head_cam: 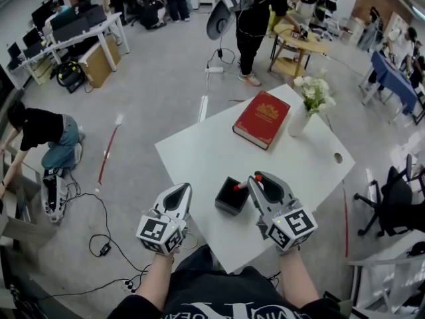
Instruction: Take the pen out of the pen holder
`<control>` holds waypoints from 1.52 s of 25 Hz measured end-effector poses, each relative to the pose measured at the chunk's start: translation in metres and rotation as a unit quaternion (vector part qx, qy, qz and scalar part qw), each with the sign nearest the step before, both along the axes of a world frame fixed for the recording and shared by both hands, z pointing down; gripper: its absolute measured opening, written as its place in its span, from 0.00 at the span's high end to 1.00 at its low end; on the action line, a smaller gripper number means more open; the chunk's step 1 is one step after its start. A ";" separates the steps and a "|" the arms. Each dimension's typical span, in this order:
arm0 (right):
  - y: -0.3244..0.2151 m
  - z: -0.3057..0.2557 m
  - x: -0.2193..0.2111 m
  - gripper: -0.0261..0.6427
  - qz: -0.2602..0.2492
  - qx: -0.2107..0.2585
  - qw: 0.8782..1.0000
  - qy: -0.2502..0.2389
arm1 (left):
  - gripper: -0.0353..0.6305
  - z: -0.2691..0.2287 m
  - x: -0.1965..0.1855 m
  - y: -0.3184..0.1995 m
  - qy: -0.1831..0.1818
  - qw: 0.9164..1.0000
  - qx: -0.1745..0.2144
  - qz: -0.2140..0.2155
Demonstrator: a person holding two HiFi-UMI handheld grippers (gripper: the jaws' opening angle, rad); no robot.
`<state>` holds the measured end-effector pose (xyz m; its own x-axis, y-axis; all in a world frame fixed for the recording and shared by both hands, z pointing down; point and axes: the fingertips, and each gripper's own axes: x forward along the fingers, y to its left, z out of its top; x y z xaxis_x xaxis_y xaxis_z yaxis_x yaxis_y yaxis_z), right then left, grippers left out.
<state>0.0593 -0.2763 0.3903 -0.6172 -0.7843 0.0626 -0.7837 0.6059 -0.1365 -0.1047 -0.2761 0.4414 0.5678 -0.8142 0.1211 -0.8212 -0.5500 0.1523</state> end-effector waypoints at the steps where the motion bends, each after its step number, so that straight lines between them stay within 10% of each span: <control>1: 0.000 -0.002 0.000 0.84 -0.001 0.003 1.000 -0.002 | 0.94 -0.001 0.000 0.000 0.000 1.000 0.001 -0.001; 38: 0.040 -0.049 0.034 0.84 -0.001 0.056 0.998 -0.024 | 0.94 -0.026 0.020 0.032 0.008 0.999 0.028 -0.015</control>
